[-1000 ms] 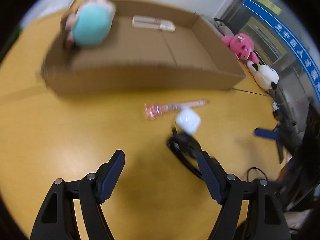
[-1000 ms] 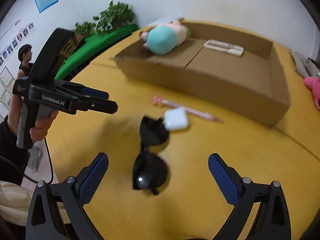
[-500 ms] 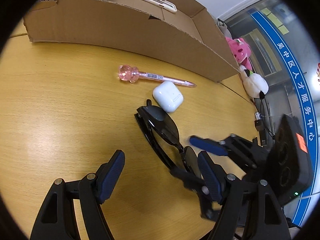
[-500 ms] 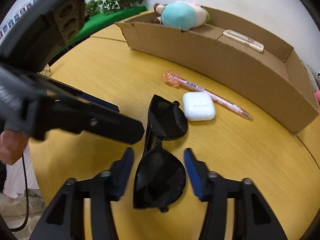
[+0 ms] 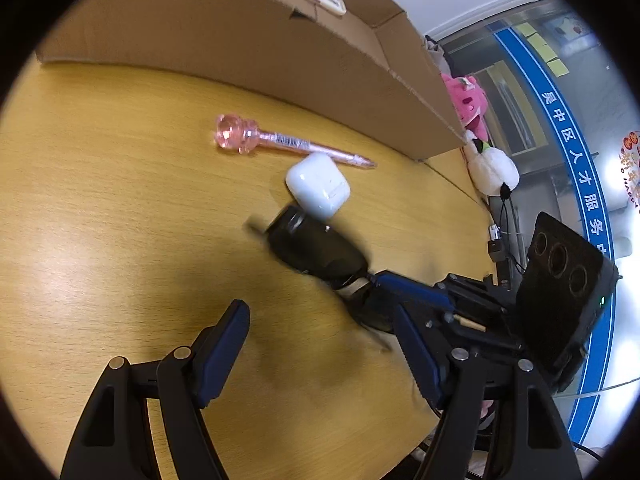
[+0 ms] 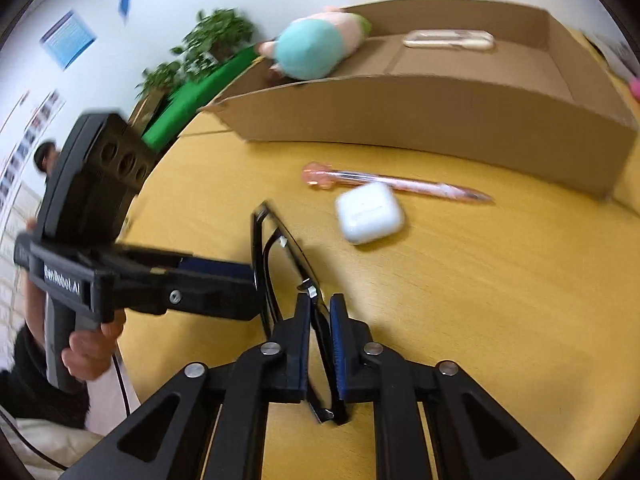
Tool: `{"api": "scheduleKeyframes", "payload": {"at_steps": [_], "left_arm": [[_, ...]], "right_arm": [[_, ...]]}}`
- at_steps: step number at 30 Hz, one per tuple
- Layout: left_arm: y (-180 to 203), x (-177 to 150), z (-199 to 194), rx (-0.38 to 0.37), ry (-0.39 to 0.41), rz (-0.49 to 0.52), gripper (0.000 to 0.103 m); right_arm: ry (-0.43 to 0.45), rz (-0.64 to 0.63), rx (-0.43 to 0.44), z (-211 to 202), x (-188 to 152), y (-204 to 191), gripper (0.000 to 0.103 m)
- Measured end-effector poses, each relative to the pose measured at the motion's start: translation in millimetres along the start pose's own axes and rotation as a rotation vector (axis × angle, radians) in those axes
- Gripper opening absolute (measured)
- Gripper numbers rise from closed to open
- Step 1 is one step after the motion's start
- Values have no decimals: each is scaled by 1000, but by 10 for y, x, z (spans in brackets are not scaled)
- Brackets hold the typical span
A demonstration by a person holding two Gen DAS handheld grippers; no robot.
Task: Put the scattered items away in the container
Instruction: 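Grasp the sunglasses with the right gripper while the left gripper grasps them too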
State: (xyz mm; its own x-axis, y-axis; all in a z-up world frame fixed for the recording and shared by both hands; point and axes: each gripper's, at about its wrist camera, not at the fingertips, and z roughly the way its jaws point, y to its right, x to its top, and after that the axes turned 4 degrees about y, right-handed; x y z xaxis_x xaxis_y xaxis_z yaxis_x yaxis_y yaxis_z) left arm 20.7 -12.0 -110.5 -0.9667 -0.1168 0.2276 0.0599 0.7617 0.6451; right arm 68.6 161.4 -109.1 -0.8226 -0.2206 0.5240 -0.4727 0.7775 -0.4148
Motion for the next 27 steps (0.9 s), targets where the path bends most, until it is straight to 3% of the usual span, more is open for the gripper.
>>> {"api": "scheduleKeyframes", "payload": {"at_steps": [4, 10, 12, 15, 17, 18, 20, 22, 27], "left_arm": [[55, 27, 75, -30, -8, -15, 73], [340, 148, 237, -33, -23, 38, 70], [387, 195, 307, -15, -32, 40, 48], [372, 267, 385, 51, -42, 38, 33], [381, 280, 383, 22, -44, 29, 26], [402, 277, 372, 20, -42, 36, 19], [472, 272, 330, 21, -30, 44, 7], [539, 263, 304, 75, -16, 58, 7], [564, 242, 375, 77, -29, 24, 7]], "right_arm": [[-16, 103, 32, 2, -28, 184, 7], [-13, 72, 9, -21, -20, 103, 7], [-13, 64, 6, -34, -32, 99, 7], [-16, 48, -14, -51, -62, 119, 8], [-10, 36, -20, -115, -95, 143, 12], [-1, 33, -30, -159, -110, 137, 16], [22, 26, -66, -254, -135, 105, 47], [55, 22, -112, -402, -159, 55, 65], [117, -10, -106, -673, -185, -211, 65]]}}
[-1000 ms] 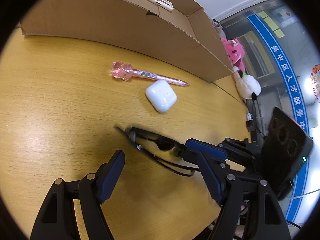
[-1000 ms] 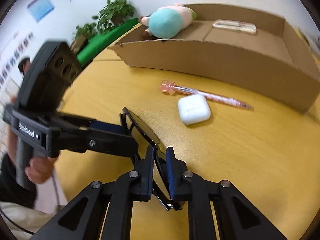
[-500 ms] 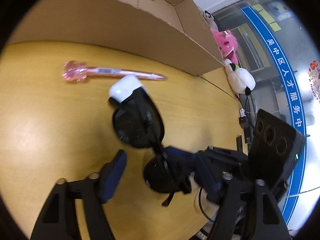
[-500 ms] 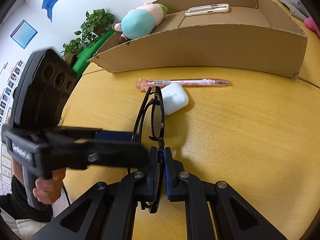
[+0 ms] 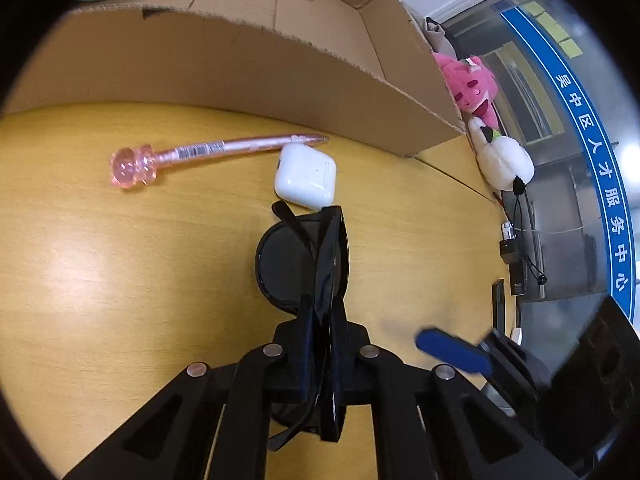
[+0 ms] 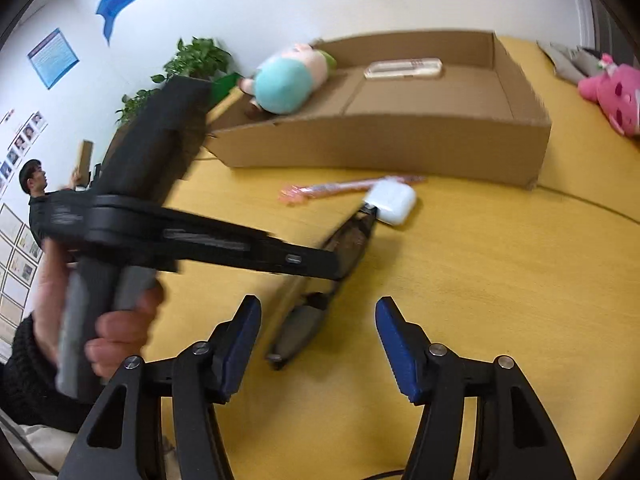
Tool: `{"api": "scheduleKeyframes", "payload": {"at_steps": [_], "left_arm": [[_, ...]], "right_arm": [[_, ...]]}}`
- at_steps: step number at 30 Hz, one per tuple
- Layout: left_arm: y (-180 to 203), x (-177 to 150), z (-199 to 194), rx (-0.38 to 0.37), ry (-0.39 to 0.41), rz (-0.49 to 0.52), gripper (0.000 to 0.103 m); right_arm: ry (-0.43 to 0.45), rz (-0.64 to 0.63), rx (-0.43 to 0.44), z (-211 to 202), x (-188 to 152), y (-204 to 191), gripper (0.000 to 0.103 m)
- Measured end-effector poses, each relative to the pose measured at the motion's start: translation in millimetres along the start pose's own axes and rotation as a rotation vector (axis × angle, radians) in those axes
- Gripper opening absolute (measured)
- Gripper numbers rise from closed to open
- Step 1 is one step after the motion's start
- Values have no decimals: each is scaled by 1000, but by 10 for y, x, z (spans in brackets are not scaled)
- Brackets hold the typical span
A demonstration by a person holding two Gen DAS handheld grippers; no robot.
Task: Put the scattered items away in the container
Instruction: 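Grasp the sunglasses with the right gripper while the left gripper grasps them too, then lift the sunglasses with both grippers and carry them over the box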
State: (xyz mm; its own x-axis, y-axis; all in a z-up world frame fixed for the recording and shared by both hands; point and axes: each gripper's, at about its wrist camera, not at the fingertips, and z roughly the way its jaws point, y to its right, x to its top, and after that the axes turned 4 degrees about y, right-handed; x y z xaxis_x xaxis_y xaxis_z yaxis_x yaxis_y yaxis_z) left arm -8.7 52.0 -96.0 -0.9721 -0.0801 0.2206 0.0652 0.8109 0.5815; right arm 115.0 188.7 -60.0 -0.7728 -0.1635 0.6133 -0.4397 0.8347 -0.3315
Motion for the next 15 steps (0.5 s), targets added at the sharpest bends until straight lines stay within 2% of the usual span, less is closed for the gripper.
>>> {"api": "scheduleKeyframes", "payload": {"at_steps": [3, 6, 9, 12, 15], "left_arm": [[41, -13, 33, 2, -3, -14, 7], [95, -21, 27, 17, 0, -20, 7], [165, -13, 4, 29, 13, -23, 6], [200, 1, -22, 47, 24, -23, 7], [204, 19, -66, 44, 34, -30, 7]], "right_arm": [[-6, -4, 14, 19, -8, -98, 65], [-33, 18, 25, 137, -44, -112, 60], [-55, 39, 34, 255, -96, -133, 48], [-77, 50, -2, 377, -128, -96, 22], [-79, 65, -23, 402, -129, -17, 16]]}}
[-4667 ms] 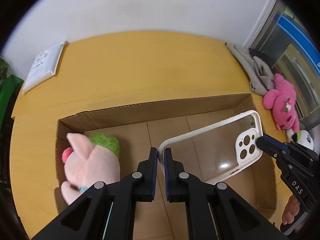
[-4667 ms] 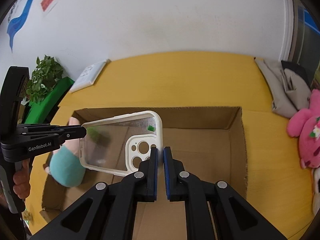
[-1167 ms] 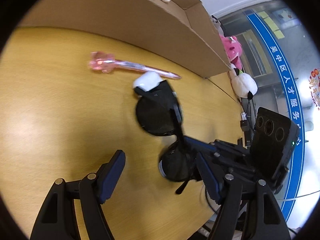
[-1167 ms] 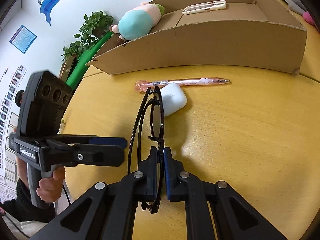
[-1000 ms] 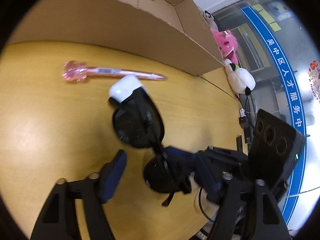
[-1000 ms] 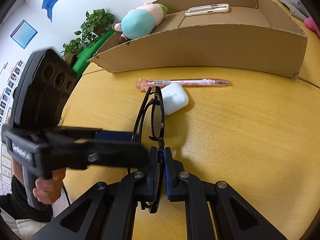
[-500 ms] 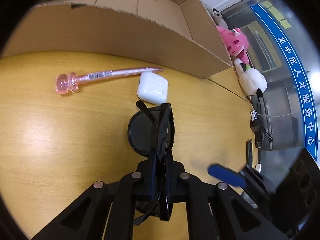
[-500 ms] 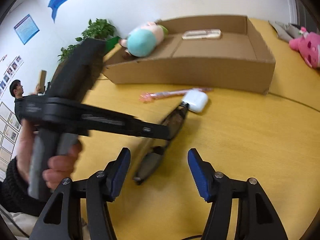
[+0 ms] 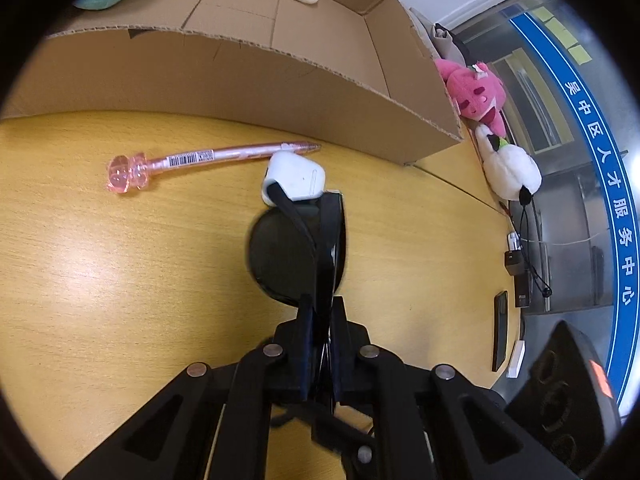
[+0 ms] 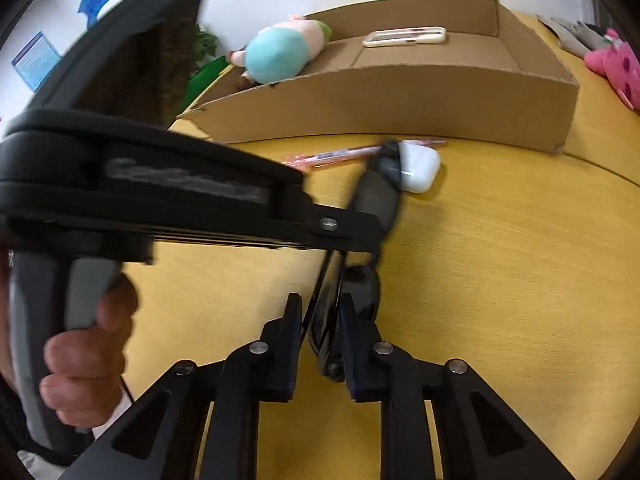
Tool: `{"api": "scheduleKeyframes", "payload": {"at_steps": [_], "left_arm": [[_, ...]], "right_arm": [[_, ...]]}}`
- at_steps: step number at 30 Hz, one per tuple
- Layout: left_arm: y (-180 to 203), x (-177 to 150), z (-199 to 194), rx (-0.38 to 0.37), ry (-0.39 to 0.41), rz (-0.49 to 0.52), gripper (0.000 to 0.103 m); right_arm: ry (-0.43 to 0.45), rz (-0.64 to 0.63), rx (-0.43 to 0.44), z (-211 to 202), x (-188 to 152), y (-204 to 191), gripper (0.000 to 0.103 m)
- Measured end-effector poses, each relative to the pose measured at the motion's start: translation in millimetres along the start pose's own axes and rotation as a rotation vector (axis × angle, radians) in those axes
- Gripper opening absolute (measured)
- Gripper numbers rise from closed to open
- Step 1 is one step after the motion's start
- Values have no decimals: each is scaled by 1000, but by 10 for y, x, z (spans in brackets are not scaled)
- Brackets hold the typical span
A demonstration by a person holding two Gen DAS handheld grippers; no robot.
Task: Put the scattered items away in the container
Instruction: 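Lift the sunglasses with both grippers and carry them over the box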
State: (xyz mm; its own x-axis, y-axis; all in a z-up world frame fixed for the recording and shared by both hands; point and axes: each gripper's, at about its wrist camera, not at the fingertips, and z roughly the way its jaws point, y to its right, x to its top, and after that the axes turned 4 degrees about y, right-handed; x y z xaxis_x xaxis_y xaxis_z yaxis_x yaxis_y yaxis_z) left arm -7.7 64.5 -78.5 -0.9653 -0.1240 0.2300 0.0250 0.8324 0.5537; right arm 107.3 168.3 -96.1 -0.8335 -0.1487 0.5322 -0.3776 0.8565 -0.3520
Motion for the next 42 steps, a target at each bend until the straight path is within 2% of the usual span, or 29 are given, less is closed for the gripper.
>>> {"api": "scheduleKeyframes", "payload": {"at_steps": [5, 12, 15, 20, 26, 30, 35, 39, 42], "left_arm": [[110, 24, -142, -6, 36, 20, 7], [460, 173, -609, -25, 136, 111, 7], [683, 404, -804, -20, 179, 173, 7], [1091, 926, -1024, 14, 241, 273, 7], [1396, 1627, -1145, 12, 255, 351, 7], [1534, 2042, -1047, 36, 262, 383, 7], [1503, 2671, -691, 26, 199, 380, 7], [1403, 3069, -258, 33, 139, 355, 7], [1257, 3305, 138, 38, 79, 320, 7]], "right_arm": [[37, -14, -5, -91, 48, 13, 12], [150, -76, 9, -529, 271, -156, 11], [198, -96, 15, -679, 526, -158, 11], [263, -124, 15, -881, 1141, -117, 10], [295, -105, 47, -999, 1919, 99, 10], [286, -78, 65, -939, 2368, 303, 10], [237, -37, 59, -655, 2875, 676, 9], [172, 15, 59, -305, 3124, 1030, 9], [108, 48, 41, 44, 3183, 1284, 9]]}}
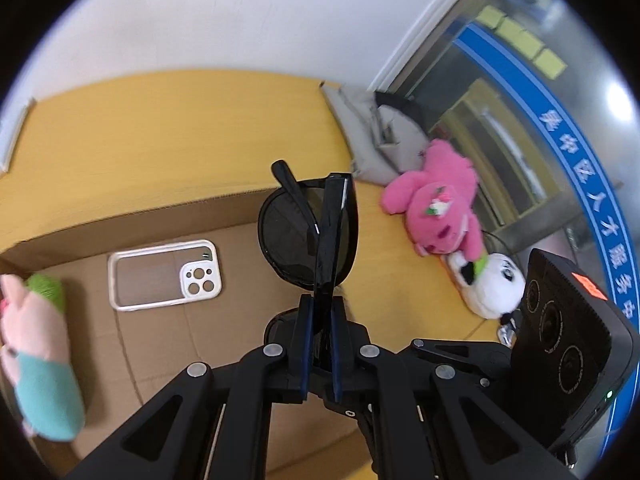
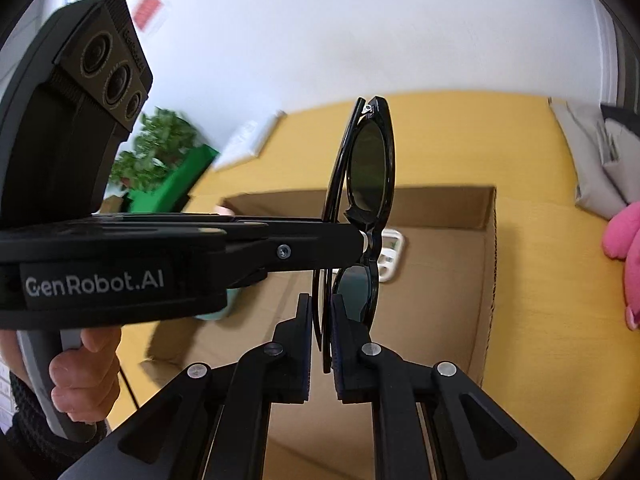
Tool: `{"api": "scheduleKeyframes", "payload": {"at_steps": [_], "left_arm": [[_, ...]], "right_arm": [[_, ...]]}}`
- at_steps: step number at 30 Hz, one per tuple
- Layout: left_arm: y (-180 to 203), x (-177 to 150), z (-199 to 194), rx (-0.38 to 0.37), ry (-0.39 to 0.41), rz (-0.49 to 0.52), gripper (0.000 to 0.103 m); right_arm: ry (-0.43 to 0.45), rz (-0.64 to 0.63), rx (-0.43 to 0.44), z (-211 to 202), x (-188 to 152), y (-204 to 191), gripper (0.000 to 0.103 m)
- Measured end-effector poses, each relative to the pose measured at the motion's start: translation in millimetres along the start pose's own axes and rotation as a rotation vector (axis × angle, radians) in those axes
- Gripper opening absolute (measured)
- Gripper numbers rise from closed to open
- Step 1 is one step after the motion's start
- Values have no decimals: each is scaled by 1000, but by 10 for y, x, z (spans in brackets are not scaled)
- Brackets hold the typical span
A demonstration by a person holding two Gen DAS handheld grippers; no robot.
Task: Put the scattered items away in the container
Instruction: 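Lift the sunglasses with both grippers and carry them over the box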
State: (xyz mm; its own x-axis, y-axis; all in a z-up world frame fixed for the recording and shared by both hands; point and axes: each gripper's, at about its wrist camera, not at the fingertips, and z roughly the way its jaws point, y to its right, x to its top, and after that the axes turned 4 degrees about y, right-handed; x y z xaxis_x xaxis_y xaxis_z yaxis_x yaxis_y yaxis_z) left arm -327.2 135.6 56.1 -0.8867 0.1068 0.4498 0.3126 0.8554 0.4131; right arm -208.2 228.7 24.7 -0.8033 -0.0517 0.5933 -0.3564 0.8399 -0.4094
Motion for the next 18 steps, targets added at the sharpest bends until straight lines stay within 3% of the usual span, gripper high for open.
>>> {"api": "scheduleKeyframes", "payload": {"at_steps": [8, 18], "left_arm": [[-476, 75, 958, -21, -137, -112, 7], [-668, 109, 1293, -54, -165, -169, 7]], "right_arm": [[-144, 114, -19, 824, 32, 703, 9], [-217, 91, -123, 1226, 222, 878, 9]]}}
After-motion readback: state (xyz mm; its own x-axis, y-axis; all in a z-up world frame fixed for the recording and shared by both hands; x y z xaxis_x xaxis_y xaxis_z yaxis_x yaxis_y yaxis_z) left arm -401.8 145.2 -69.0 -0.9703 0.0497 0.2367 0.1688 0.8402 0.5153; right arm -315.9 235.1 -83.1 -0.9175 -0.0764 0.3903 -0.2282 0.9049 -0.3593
